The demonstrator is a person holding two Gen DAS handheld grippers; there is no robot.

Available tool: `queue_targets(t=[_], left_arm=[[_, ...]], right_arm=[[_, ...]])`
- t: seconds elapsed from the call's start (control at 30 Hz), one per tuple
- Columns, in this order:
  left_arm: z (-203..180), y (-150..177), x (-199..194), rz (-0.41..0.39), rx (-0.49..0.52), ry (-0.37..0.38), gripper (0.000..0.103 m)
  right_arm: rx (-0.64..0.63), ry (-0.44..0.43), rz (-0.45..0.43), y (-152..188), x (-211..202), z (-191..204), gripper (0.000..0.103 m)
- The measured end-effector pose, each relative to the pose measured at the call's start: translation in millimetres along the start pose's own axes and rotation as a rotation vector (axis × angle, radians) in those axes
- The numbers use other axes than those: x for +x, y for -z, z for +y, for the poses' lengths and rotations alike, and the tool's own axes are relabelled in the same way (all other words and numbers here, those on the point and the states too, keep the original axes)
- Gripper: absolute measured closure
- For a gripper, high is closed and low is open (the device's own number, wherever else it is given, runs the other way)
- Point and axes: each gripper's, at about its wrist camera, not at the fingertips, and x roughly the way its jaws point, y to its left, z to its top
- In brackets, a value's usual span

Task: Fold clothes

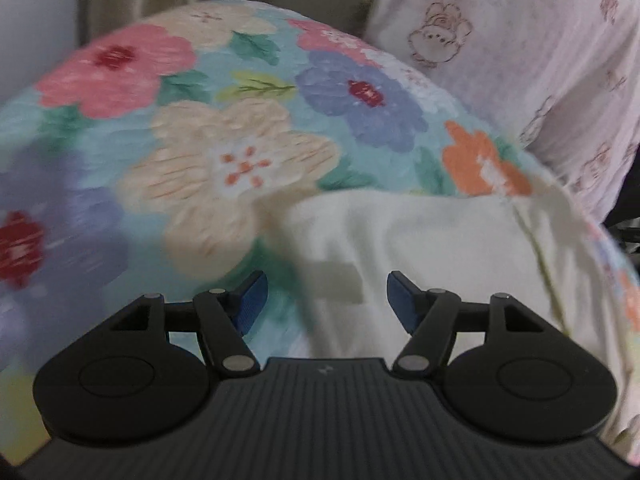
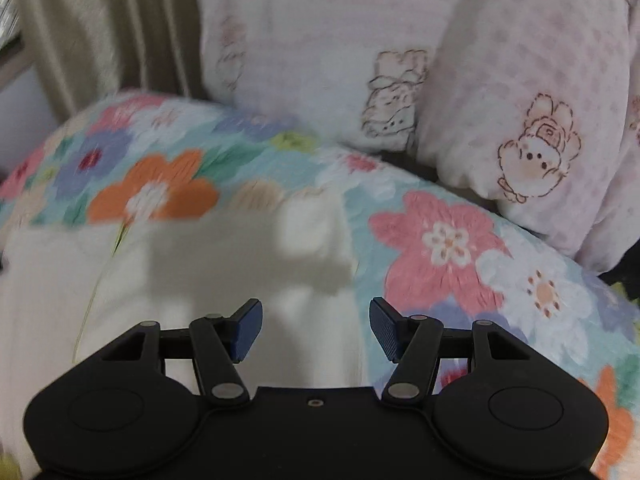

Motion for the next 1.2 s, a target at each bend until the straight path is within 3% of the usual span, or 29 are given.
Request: queue_targets(t=[0.23, 0.3, 0.37, 0.4, 0.43, 0.47, 0.5, 0.53, 0.57, 0.7, 0.97, 1.13, 1.2], left_arm=[[-2.9, -1.6, 19.9, -0.034, -0.06, 0.177, 0.039], [-14.5, 1.6, 23.0, -0.018, -0.015, 0.183, 0.039], [-33.1, 5.6, 26.4, -0.007, 0.089, 0.113, 0.04], [-42.6, 7.7, 28.8, -0.005, 0.138, 0.066, 0.047], [-49.5, 8.6, 30.7, -0.003, 0.166, 0.019, 0.071], [-53.2, 8.3, 31.9, 0.001, 0.172, -0.023, 0.085], [-54.7, 6.9, 32.3, 0.007, 0.158, -0.041, 0.098], [-54.1, 5.6, 30.8, 0.007, 0.132, -0.042, 0.098], [-54.7, 5.3, 28.0, 0.001, 0.115, -0.047, 0.098], [-71.9, 12.0, 8.1, -0.041, 0.124, -0.062, 0.098], [-121.0, 42.9, -70.9, -0.187, 0.167, 0.0, 0.098], [-148.2, 94.2, -139.2, -0.26, 0.139, 0.085, 0.098], [-154.3, 126.0, -161.7, -0.245, 0.119, 0.146, 0.098]], right_arm=[[0.111, -0.057, -0.025, -17.1, 64.2, -22.5, 0.038], [0.15, -0.06, -0.014, -18.0, 83.0, -22.1, 0.038], [0.169, -0.056, -0.007, -18.2, 100.8, -18.2, 0.037], [0.15, -0.035, -0.023, -17.5, 106.3, -11.2, 0.035], [0.132, -0.015, -0.039, -16.8, 111.9, -4.2, 0.037], [0.109, 0.004, -0.055, -16.1, 116.9, 3.0, 0.041], [0.063, 0.008, -0.073, -16.1, 117.9, 11.9, 0.066], [0.03, -0.009, -0.088, -16.7, 116.6, 18.1, 0.096], [0.009, -0.019, -0.096, -17.3, 114.2, 23.5, 0.098], [-0.03, 0.029, -0.148, -14.6, 92.5, 33.5, 0.098], [0.019, -0.028, -0.272, 3.1, -7.1, 24.8, 0.098], [0.05, -0.085, -0.37, 63.0, -81.6, 15.6, 0.098], [0.077, -0.124, -0.392, 98.4, -108.7, 9.6, 0.098]])
